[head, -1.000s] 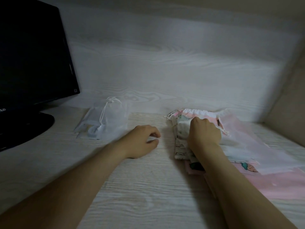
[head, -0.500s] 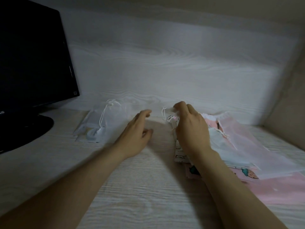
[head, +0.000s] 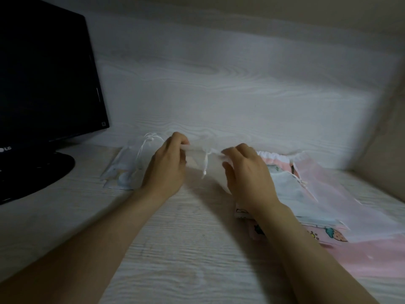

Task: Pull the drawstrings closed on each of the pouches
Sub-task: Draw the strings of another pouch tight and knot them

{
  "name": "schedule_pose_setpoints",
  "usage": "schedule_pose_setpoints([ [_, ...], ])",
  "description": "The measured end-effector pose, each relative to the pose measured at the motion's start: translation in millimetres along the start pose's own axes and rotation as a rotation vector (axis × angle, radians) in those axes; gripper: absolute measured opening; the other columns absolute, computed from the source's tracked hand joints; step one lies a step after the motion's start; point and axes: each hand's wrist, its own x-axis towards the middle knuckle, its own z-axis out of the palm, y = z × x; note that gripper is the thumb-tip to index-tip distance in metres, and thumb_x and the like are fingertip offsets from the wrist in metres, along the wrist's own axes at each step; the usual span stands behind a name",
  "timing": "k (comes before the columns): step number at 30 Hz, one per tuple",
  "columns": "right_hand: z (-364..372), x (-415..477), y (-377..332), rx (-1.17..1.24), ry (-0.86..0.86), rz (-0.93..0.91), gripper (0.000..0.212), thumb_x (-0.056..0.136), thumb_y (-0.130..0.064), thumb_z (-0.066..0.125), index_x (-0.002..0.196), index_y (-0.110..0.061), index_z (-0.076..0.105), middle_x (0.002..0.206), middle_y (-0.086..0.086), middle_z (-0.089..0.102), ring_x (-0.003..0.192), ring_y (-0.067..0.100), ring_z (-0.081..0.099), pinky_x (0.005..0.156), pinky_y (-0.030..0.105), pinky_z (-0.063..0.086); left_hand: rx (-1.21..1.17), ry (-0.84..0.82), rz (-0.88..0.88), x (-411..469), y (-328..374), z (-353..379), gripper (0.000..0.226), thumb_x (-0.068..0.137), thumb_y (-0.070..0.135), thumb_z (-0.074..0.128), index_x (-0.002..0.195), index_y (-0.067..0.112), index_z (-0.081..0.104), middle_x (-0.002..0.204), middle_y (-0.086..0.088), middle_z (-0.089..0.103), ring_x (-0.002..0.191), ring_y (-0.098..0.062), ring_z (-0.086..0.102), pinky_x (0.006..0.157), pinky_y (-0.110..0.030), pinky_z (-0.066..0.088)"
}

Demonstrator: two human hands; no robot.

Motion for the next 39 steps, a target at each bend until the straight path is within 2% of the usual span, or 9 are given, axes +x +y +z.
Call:
schedule_pose_setpoints([
  [3,2.6,-0.2,7.2,-0.116,-0.002,0.113,0.035,0.084,0.006,0.069,0.111,-0.014,0.079,0.096,0.009,0.058,0.089,0.034,0.059,0.068,0.042,0.053,0.207,0.152,0.109,3.0,6.0,-12.3,0.014,0.090,0.013,0.044,0.099,0.014,0.055,0.095,-0.001,0.062,0.076,-0.024,0.057,0.061,-0.034,0.042],
  [7,3.7,-3.4,8.4,0.044,-0.094,0.318,0.026,0.099,-0.017,0.055,0.116,-0.018,0.075,0.081,0.005,0.071,0.076,0.027,0.067,0.067,0.034,0.052,0.355,0.086,0.229,3.0,6.4,-19.3,0.007,0.081,0.021,0.063,0.085,0.018,0.058,0.084,0.003,0.058,0.067,-0.025,0.054,0.055,-0.031,0.039],
  [13,-13.5,0.9,-14.3,0.569,-0.199,0.505,0.034,0.109,-0.039,0.042,0.102,-0.015,0.066,0.062,0.006,0.073,0.049,0.023,0.069,0.055,0.038,0.059,0.438,-0.270,0.200,-1.3,-4.7,-15.3,0.027,0.084,0.048,0.055,0.073,0.023,0.056,0.073,0.006,0.057,0.061,-0.024,0.058,0.056,-0.033,0.045],
  [18,-5.7,-4.5,-19.2,0.398,-0.437,0.388,0.053,0.086,-0.069,0.063,0.120,-0.028,0.069,0.084,-0.005,0.079,0.076,0.004,0.073,0.075,0.027,0.061,0.443,-0.508,0.117,0.7,5.8,-19.0,0.024,0.085,0.045,0.067,0.073,0.026,0.058,0.070,0.008,0.059,0.068,-0.018,0.059,0.059,-0.031,0.041],
  [22,4.1,-9.6,-16.8,0.284,-0.556,0.197,0.079,0.088,-0.044,0.077,0.156,-0.025,0.042,0.141,-0.002,0.064,0.121,0.012,0.064,0.089,0.009,0.043,0.386,-0.590,0.058,-2.9,5.5,-17.0,0.034,0.083,0.051,0.069,0.115,0.041,0.064,0.084,0.016,0.057,0.078,-0.011,0.059,0.068,-0.030,0.045],
  [26,8.5,-9.9,-12.2,0.250,-0.398,0.224,0.060,0.097,-0.017,0.064,0.153,-0.023,0.045,0.123,0.009,0.072,0.113,0.025,0.067,0.095,0.026,0.047,0.291,-0.659,0.003,-4.3,8.1,-18.6,0.018,0.081,0.043,0.069,0.098,0.037,0.069,0.078,0.016,0.059,0.072,-0.008,0.059,0.065,-0.031,0.049],
  [30,6.9,-6.4,-3.6,0.263,-0.160,0.341,0.034,0.095,-0.021,0.069,0.129,-0.021,0.068,0.089,0.001,0.075,0.088,0.021,0.070,0.083,0.036,0.055,0.122,-0.578,0.016,-2.4,-0.3,-15.2,0.010,0.083,0.025,0.065,0.076,0.028,0.058,0.077,0.011,0.058,0.070,-0.008,0.057,0.064,-0.031,0.046],
  [34,4.8,-3.6,4.0,0.261,-0.068,0.415,0.022,0.093,-0.020,0.074,0.114,-0.014,0.077,0.102,0.003,0.077,0.091,0.020,0.072,0.086,0.034,0.056,0.158,-0.352,0.055,1.8,-16.2,-6.8,0.011,0.104,0.022,0.056,0.105,0.022,0.067,0.091,0.007,0.065,0.081,-0.010,0.061,0.074,-0.032,0.049],
  [39,7.4,-4.1,8.1,0.175,-0.095,0.439,0.025,0.092,-0.017,0.073,0.117,-0.013,0.076,0.108,0.007,0.078,0.106,0.025,0.070,0.091,0.032,0.053,0.273,-0.221,0.008,3.8,-18.5,-11.2,0.022,0.109,0.037,0.053,0.108,0.025,0.072,0.092,0.005,0.073,0.086,-0.024,0.068,0.076,-0.043,0.055],
])
